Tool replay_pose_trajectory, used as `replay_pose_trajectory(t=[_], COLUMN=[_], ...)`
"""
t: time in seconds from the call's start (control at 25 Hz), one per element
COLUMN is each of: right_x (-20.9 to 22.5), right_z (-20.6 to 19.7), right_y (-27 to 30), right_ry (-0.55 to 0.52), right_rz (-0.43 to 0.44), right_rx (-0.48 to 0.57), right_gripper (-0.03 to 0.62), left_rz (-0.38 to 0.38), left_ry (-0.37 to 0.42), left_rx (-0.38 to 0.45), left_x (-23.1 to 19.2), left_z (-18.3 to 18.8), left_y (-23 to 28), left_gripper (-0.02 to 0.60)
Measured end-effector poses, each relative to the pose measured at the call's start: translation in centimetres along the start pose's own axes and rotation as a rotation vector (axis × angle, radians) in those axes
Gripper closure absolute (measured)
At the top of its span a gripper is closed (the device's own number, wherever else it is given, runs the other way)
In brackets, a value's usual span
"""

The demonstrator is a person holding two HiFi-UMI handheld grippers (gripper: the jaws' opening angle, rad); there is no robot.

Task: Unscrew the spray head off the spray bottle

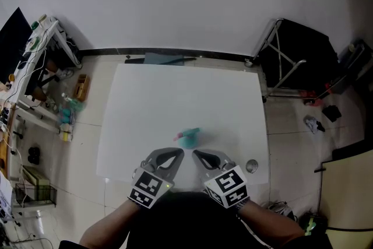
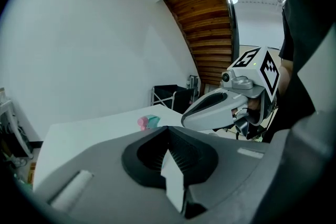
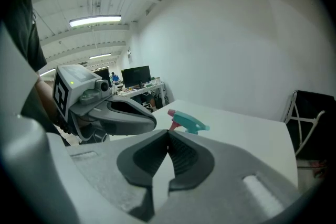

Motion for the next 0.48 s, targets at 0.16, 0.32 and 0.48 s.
replay_pose_trajectory(t=[0.16, 0.32, 0.48], right_x=[0.14, 0.28, 0.18], right_z=[0.09, 0.04, -0.05], right_y=[-0.12, -0.34, -0.43], right_ry=[0.014, 0.012, 0.008], right_rz=[-0.001, 0.000, 0.003], right_rx=[0.006, 0.012, 0.010], right_gripper=[0.602, 0.602, 0.602], left_rz=[-0.012, -0.017, -0.015], left_ry=[-0.015, -0.024, -0.022], left_rx=[0.003, 0.005, 0.001], left_x=[0.38, 0.77, 0.87], left_z=[0.37, 0.52, 0.46], left_y=[0.43, 0.79, 0.85], left_gripper=[0.569, 0.569, 0.569])
Point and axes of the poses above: the fingertips, and each gripper's own axes: y forward along the fingers, x to its right, z out of its top, the point moved 2 cm from there along -y, backward along the fingers, and after that the axes turned 9 degrees about -z, right-handed, at the moved point
